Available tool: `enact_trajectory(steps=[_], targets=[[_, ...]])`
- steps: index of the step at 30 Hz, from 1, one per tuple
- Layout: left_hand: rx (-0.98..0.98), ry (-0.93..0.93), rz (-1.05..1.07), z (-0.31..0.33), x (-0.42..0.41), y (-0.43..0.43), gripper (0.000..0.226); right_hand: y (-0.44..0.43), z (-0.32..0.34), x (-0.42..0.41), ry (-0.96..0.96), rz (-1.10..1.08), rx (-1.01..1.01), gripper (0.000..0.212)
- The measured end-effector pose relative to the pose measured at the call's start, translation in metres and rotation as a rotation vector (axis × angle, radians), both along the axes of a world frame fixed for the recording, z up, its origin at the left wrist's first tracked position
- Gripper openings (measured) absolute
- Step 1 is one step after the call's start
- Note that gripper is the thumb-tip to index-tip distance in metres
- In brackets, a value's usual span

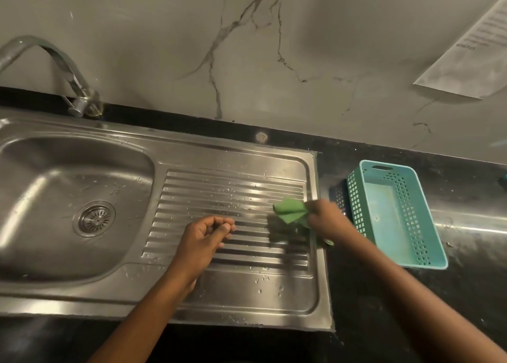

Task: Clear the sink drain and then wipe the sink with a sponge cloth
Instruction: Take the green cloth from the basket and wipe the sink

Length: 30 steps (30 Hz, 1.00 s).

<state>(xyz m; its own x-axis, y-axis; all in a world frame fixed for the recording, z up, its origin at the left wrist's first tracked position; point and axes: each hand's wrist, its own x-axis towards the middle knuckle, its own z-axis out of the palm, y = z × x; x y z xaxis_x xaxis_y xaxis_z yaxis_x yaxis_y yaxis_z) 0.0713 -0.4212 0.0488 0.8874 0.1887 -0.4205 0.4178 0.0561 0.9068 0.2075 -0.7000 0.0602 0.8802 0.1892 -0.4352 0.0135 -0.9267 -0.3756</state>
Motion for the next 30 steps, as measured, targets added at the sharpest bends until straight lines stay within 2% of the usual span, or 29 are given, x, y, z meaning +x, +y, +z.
enact_trajectory(steps=[1, 3, 6, 8, 11, 13, 17, 19, 23, 28, 30], targets=[[0.000, 0.002, -0.003, -0.001, 0.000, 0.002, 0.018, -0.005, 0.011, 0.015, 0.028, -0.137, 0.139, 0.023], [0.006, 0.009, -0.004, -0.002, -0.001, 0.008, 0.019, -0.011, 0.026, 0.043, -0.103, -0.312, 0.274, 0.030], [0.013, 0.016, -0.001, -0.002, -0.002, 0.019, 0.019, -0.003, 0.030, 0.073, -0.437, -0.311, 0.153, 0.047], [0.023, 0.016, -0.005, -0.001, -0.002, 0.026, 0.020, 0.012, 0.020, 0.085, -0.526, -0.256, 0.053, 0.048], [0.038, 0.020, -0.003, 0.001, -0.001, 0.038, 0.019, 0.043, -0.019, 0.086, -0.383, -0.116, -0.072, 0.047], [0.040, 0.021, 0.002, 0.003, 0.000, 0.049, 0.019, 0.067, -0.053, 0.075, -0.266, -0.119, -0.146, 0.054], [0.030, 0.013, 0.021, 0.003, -0.005, 0.073, 0.020, 0.116, -0.086, 0.061, -0.245, -0.262, -0.105, 0.062], [0.029, 0.012, 0.032, 0.002, -0.008, 0.086, 0.020, 0.142, -0.089, 0.058, -0.253, -0.250, -0.098, 0.062], [0.035, 0.016, 0.060, -0.001, -0.014, 0.109, 0.020, 0.206, -0.093, 0.047, -0.256, -0.072, -0.084, 0.062], [0.058, 0.028, 0.128, 0.001, -0.013, 0.128, 0.020, 0.314, -0.094, 0.016, -0.209, 0.409, 0.011, 0.059], [0.064, 0.030, 0.162, 0.002, -0.011, 0.133, 0.021, 0.330, -0.093, 0.009, -0.188, 0.574, 0.022, 0.057]])
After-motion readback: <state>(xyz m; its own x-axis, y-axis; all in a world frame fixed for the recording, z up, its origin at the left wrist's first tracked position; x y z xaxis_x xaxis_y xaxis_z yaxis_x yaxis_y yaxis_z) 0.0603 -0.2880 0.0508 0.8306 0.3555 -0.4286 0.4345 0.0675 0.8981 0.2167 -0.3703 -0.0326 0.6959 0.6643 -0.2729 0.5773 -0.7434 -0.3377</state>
